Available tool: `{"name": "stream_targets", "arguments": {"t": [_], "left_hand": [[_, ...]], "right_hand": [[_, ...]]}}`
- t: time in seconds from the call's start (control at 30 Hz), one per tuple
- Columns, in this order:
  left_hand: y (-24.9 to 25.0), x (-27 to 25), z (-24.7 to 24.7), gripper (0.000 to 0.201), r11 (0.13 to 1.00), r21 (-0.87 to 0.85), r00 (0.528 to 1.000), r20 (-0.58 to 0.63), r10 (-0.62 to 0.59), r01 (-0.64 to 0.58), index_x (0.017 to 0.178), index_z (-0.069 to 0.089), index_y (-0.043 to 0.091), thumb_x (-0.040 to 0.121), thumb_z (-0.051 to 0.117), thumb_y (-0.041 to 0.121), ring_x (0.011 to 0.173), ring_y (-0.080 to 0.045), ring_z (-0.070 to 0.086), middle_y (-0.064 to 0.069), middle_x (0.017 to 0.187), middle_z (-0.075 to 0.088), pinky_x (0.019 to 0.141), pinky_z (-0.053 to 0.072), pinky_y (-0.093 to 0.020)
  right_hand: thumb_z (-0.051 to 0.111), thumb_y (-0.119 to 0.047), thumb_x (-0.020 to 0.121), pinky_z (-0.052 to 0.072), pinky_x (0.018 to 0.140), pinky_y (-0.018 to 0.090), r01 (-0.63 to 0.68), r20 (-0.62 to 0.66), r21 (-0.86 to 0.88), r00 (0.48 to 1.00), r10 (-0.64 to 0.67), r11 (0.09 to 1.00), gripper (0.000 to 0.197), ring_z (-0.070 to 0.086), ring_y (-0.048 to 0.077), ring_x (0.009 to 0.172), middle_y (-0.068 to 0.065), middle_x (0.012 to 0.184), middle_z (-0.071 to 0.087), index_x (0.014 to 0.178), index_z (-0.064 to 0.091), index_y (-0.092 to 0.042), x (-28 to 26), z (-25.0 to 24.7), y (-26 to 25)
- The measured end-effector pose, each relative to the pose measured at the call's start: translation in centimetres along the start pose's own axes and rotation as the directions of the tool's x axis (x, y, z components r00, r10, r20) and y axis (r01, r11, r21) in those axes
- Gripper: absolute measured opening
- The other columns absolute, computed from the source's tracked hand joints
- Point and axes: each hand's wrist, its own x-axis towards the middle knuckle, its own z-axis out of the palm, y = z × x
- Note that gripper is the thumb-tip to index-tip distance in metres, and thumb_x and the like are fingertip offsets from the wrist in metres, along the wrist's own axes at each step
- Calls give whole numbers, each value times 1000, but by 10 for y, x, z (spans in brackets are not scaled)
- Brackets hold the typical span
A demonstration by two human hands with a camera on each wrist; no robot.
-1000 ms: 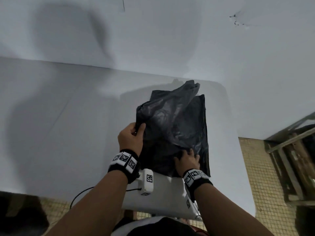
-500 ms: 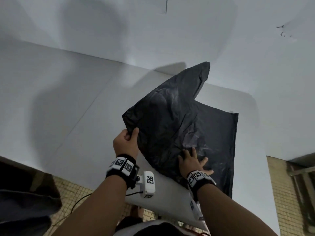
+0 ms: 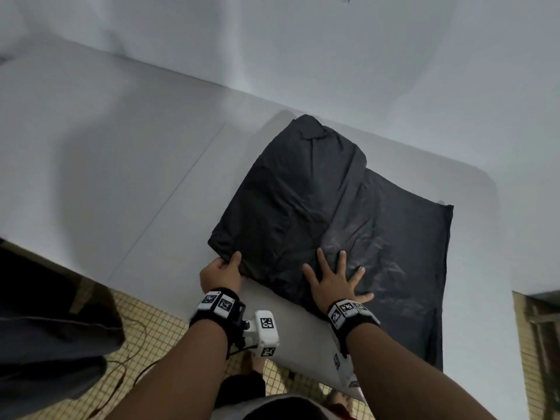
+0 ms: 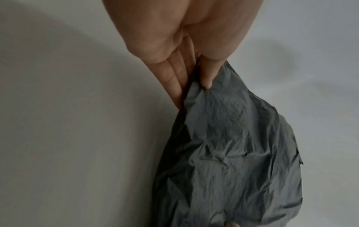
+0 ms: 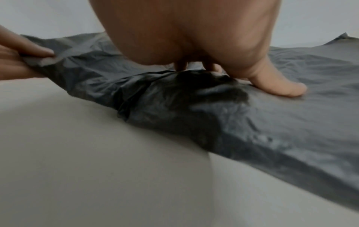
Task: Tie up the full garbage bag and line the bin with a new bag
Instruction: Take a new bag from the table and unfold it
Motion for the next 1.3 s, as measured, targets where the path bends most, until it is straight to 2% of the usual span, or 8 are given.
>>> {"name": "stream_targets", "arguments": {"t": [0.17, 0.33, 0.47, 0.57, 0.7, 0.87, 1.03, 1.3], "left_hand": [[-8, 7, -6, 18, 990, -22, 990, 24, -142, 142, 75, 67, 3, 85, 75, 15, 85, -39, 72, -21, 86, 73, 84, 60, -52], [11, -4, -9, 61, 906, 396, 965, -139, 221, -151, 135, 47, 12, 83, 76, 21, 121, -43, 49, -21, 136, 49, 100, 43, -48], [25, -11, -1, 77, 432, 707, 791, 300, 533, -559, 151, 34, 28, 84, 73, 36, 144, -37, 23, -10, 161, 21, 111, 32, -54], [25, -5, 9, 77, -47, 629, 568, 729, 382, -776, 156, 15, 44, 92, 56, 55, 153, -32, -12, 2, 166, -20, 122, 11, -49], [21, 4, 20, 74, -264, 478, 431, 875, 218, -837, 156, 5, 47, 94, 38, 69, 148, -31, -32, 6, 161, -33, 120, -8, -56], [16, 3, 29, 70, -269, 507, 503, 860, 92, -819, 155, -2, 50, 96, 29, 70, 151, -27, -25, 8, 164, -25, 118, -9, -63], [4, -7, 38, 68, -108, 607, 611, 791, -3, -787, 153, -6, 54, 99, 35, 63, 151, -26, -22, 13, 163, -28, 117, 0, -67], [10, -27, 57, 62, 99, 735, 735, 677, -42, -671, 156, 4, 47, 106, 39, 41, 153, -30, -14, 8, 166, -18, 115, 19, -67]], "right_hand": [[33, -94, 73, 2, 102, 83, -9, 15, -101, 1000, 11, 995, 87, -28, 44, 145, -15, 159, -34, 142, -13, -68, 3, 5, -4], [41, -92, 72, 3, 102, 83, -8, 37, -110, 999, 12, 994, 89, -29, 44, 145, -17, 157, -36, 140, -13, -70, 6, 1, -3], [51, -87, 73, 0, 104, 82, 40, 68, -176, 997, -28, 984, 93, -28, 45, 145, -16, 158, -36, 140, -12, -71, 7, -10, 3], [60, -79, 75, -7, 103, 82, 144, 106, -284, 987, -118, 948, 96, -26, 44, 146, -14, 161, -30, 141, -10, -70, 12, -27, 14], [72, -66, 74, -8, 102, 83, 272, 161, -466, 962, -222, 842, 104, -26, 41, 147, -10, 164, -22, 142, -6, -69, 20, -51, 26], [82, -41, 76, -6, 104, 81, 322, 178, -552, 947, -268, 769, 108, -21, 41, 149, -5, 166, -17, 145, 3, -66, 24, -65, 25], [57, -30, 92, 3, 112, 75, 233, 5, -259, 971, -240, 937, 72, -14, 38, 151, 0, 167, -8, 150, 20, -53, 8, -43, 0], [51, -24, 93, 4, 119, 64, 111, -82, -36, 990, -113, 993, 83, -17, 37, 151, 7, 165, -18, 158, 1, -32, -16, 11, -25]]}}
